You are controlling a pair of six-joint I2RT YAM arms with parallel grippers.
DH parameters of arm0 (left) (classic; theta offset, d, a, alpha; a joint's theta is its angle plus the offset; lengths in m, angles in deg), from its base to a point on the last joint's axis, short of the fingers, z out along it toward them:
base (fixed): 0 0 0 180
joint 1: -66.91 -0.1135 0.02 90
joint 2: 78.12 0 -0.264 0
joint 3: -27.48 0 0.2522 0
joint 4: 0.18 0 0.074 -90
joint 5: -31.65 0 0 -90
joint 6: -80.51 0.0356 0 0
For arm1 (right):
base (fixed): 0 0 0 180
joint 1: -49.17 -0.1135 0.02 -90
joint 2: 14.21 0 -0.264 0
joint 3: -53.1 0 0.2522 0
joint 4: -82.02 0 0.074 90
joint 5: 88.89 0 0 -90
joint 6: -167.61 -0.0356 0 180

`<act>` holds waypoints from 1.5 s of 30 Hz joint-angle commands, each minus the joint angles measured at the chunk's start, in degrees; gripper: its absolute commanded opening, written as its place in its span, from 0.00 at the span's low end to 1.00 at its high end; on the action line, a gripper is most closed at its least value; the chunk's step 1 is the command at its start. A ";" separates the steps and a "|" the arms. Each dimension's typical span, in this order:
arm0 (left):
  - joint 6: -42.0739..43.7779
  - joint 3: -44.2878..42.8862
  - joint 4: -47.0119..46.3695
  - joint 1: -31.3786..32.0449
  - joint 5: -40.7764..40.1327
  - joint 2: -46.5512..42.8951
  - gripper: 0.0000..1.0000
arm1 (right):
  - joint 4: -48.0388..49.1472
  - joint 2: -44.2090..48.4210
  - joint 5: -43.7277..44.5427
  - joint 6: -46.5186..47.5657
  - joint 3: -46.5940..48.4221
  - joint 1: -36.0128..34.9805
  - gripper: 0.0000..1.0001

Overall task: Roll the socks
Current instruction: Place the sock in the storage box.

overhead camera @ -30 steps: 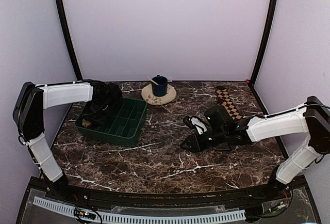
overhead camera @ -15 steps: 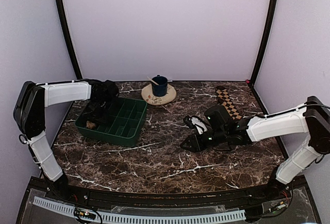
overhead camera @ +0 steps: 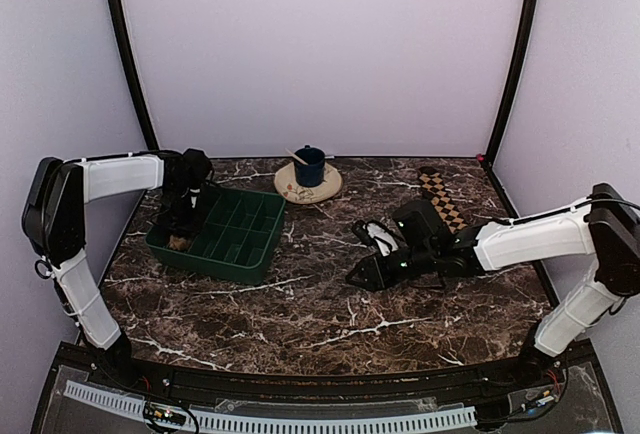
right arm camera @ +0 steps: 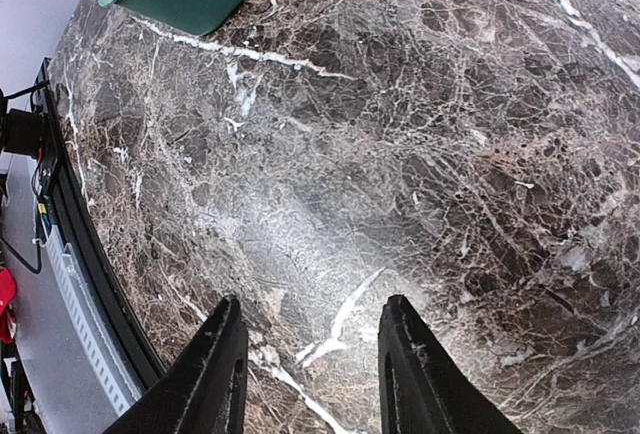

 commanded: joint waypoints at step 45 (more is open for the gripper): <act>5.39 -0.62 -3.24 -6.70 18.25 -10.09 0.43 | -2.60 -8.19 -1.10 0.07 9.49 0.31 0.42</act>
